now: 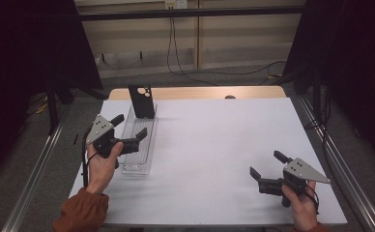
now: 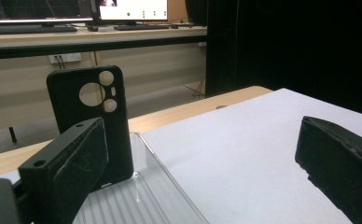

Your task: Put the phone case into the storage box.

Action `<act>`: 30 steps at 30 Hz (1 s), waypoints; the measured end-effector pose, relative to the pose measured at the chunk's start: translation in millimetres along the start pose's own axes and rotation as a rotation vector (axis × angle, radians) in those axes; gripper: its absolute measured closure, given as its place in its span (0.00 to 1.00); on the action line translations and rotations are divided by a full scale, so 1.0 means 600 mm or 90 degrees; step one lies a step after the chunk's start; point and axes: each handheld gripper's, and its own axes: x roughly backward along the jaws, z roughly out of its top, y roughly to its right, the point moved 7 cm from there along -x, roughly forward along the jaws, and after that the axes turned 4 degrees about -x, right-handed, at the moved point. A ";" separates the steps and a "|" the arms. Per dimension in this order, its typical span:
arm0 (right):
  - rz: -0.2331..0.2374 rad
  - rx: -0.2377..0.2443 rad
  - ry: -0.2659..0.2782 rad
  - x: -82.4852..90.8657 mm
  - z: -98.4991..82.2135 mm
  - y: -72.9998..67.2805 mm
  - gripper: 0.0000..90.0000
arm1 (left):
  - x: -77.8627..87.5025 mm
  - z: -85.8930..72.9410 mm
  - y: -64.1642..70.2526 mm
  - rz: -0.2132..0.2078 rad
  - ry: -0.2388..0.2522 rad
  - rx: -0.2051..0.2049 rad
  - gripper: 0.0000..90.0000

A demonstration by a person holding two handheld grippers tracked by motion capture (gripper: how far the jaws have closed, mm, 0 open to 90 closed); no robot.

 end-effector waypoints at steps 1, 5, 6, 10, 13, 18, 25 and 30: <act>0.000 0.000 0.000 0.000 0.000 0.000 0.00 | 0.003 -0.002 0.000 0.004 -0.003 -0.002 0.03; 0.001 0.003 0.001 0.000 0.000 0.000 0.00 | 0.011 -0.008 0.002 0.008 0.003 -0.001 0.03; 0.000 0.002 0.001 0.000 0.000 0.000 0.00 | 0.013 -0.011 0.002 0.012 0.000 -0.004 0.03; 0.001 0.003 0.000 0.000 0.000 -0.001 0.00 | 0.022 -0.023 0.007 0.009 -0.006 -0.002 0.03; 0.000 0.001 0.000 0.000 0.000 0.000 0.00 | 0.032 -0.031 0.010 0.010 -0.010 -0.006 0.03; 0.000 0.004 0.002 0.002 0.001 -0.001 0.00 | 0.045 -0.043 0.016 0.011 -0.011 0.005 0.03; 0.001 0.006 0.001 0.002 0.000 -0.001 0.00 | 0.058 -0.069 0.010 0.024 -0.020 0.012 0.03; 0.000 0.005 0.001 0.003 0.000 0.000 0.00 | 0.068 -0.079 0.012 0.028 -0.017 0.012 0.02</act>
